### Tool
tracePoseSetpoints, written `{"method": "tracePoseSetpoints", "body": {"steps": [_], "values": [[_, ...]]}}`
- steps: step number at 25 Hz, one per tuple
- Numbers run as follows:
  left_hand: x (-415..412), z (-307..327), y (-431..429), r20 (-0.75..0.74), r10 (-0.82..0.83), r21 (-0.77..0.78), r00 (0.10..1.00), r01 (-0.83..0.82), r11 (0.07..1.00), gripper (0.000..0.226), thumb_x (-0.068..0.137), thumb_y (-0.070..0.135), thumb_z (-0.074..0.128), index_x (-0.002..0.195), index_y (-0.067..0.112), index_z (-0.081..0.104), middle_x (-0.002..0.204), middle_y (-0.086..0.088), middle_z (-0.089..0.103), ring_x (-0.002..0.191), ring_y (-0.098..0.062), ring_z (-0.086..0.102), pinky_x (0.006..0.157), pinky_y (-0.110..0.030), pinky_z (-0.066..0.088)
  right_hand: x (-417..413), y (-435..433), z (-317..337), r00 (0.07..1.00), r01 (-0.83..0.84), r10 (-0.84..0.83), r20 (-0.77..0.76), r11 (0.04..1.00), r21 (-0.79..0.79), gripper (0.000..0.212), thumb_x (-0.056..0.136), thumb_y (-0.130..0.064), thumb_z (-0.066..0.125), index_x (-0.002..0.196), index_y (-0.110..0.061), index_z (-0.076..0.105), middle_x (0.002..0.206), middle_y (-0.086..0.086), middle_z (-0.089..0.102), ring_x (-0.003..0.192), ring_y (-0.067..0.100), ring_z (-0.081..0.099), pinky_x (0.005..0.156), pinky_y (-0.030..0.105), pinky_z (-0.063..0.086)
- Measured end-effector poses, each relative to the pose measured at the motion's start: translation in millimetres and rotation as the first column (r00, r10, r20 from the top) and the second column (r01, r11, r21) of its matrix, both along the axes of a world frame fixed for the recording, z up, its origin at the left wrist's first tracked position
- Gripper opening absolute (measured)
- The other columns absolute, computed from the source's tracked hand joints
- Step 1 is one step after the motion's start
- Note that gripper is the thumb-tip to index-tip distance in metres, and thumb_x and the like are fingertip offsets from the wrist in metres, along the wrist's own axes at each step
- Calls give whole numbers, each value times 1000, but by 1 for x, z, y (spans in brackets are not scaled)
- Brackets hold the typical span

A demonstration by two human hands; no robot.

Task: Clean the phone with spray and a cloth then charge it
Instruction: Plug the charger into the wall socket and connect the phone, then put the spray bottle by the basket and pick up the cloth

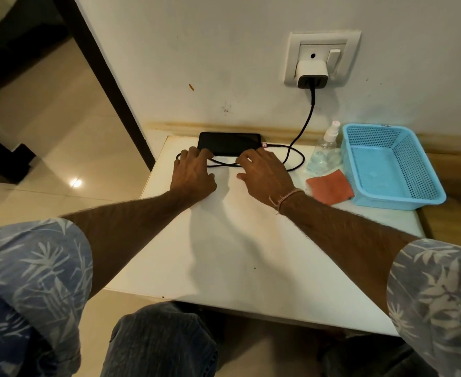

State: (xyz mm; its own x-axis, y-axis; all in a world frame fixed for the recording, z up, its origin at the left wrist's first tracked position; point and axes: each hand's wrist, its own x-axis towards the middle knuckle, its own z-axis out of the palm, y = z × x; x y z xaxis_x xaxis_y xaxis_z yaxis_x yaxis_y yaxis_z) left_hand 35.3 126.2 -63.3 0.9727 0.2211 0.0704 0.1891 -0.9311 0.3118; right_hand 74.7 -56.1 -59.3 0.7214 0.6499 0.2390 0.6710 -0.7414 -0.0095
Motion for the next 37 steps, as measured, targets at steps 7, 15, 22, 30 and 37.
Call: {"method": "tracePoseSetpoints", "body": {"steps": [7,15,22,30,37], "values": [[-37,20,-58,-14,15,-391,1000,-19,920,23,80,23,74,93,18,56,81,1,63,76,-18,60,64,-26,45,-38,-61,21,992,129,-105,-76,859,495,18,95,-30,56,98,-14,65,99,1,63,89,16,58,72,22,47],[-17,66,-183,87,-6,-776,996,72,627,23,99,24,55,118,13,64,110,2,67,101,-15,62,80,-20,48,-11,-112,55,716,688,-414,-562,279,671,42,90,-21,59,130,-11,50,130,11,57,118,30,54,101,44,43],[25,80,-225,-157,57,-907,986,-167,387,53,106,29,36,157,19,24,160,-5,32,143,-27,36,110,-33,33,17,-113,60,615,788,-350,-707,316,529,42,89,-24,59,128,-12,52,121,11,62,110,30,58,92,35,46],[27,75,-224,-34,0,-955,999,-32,296,23,104,19,40,110,25,62,102,3,66,92,-7,60,69,-17,43,19,-112,52,685,728,-298,-665,276,627,12,91,-21,60,97,-19,70,85,0,71,80,19,65,67,24,47],[66,123,-248,127,-44,-892,991,133,432,36,106,24,38,140,14,47,135,-6,56,111,-17,51,93,-29,39,52,-145,106,800,597,-259,-541,250,762,38,89,-12,66,125,-22,62,119,-1,68,106,20,64,98,39,51]]}}
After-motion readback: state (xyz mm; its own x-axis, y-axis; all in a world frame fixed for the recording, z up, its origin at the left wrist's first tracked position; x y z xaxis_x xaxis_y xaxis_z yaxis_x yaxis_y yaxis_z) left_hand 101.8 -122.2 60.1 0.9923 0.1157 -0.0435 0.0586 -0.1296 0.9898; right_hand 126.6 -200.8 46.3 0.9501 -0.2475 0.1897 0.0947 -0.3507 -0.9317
